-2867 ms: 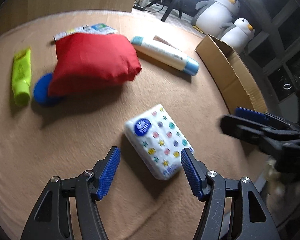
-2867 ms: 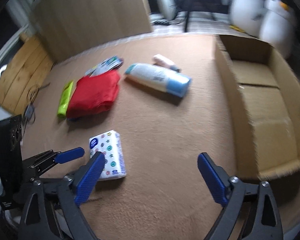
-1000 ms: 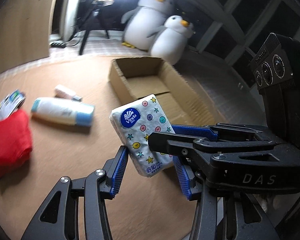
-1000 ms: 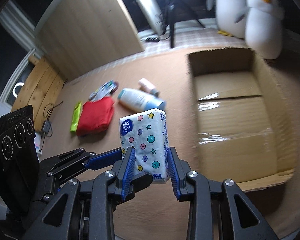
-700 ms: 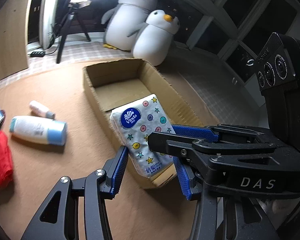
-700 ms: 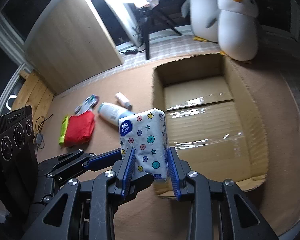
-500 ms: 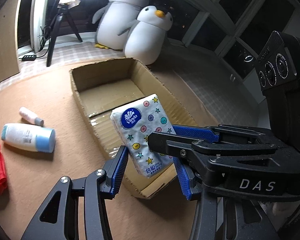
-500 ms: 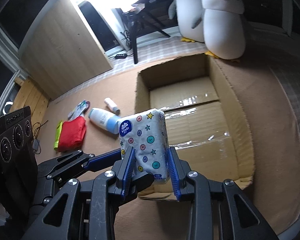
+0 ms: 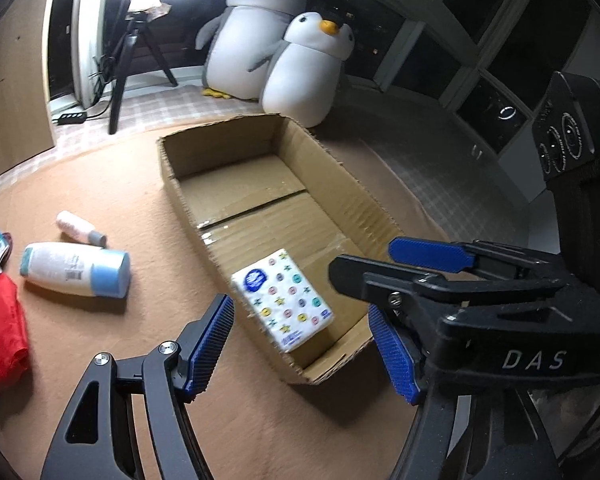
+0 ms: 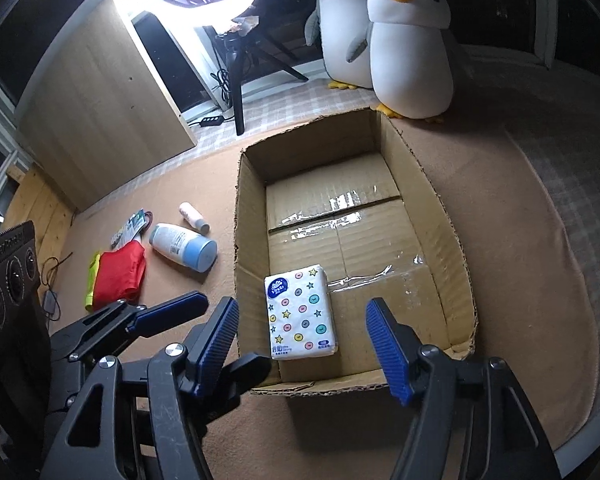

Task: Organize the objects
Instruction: 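Carry the tissue pack with the left tool into the cardboard box and release, then move the left tool to the red cloth pouch and close on it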

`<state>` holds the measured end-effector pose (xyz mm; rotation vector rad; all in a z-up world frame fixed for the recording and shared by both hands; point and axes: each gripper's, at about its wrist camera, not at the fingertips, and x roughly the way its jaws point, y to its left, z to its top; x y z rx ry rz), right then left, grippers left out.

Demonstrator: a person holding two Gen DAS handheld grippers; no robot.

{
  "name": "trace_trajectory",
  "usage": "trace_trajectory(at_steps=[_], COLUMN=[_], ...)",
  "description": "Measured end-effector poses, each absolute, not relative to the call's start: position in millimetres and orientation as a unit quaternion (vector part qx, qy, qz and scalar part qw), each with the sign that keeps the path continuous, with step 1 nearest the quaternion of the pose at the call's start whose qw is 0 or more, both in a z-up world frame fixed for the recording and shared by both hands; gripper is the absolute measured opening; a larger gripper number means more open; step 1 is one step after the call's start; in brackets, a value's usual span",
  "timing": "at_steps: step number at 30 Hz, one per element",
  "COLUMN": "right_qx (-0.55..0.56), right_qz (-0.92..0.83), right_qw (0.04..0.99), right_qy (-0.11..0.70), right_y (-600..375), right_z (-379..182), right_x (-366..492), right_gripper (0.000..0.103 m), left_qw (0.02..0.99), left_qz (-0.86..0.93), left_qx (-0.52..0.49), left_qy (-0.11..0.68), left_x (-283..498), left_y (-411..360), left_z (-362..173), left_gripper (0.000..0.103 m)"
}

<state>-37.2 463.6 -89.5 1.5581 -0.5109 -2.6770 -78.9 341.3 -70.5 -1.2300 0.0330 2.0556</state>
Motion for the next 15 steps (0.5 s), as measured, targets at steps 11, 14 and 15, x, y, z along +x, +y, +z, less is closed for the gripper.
trace_trajectory(at_steps=[11, 14, 15], right_qx=[0.492, 0.491, 0.491], right_qz=[-0.856, -0.856, -0.856], right_qw=[0.007, 0.012, 0.013], right_qy=[-0.161, -0.16, -0.16], right_y=[439.6, 427.0, 423.2], right_z=[-85.1, -85.2, -85.6], right_x=[-34.7, -33.8, -33.8], right_gripper=[0.063, 0.063, 0.063], left_qw=[0.296, 0.27, 0.262], left_qz=[0.822, 0.829, 0.83], left_qx=[-0.486, -0.49, -0.491], left_qy=[-0.01, -0.022, -0.025], left_x=[-98.4, -109.5, -112.6], left_y=[252.6, 222.5, 213.7], left_z=[-68.1, -68.7, -68.7], left_gripper=[0.073, 0.073, 0.073])
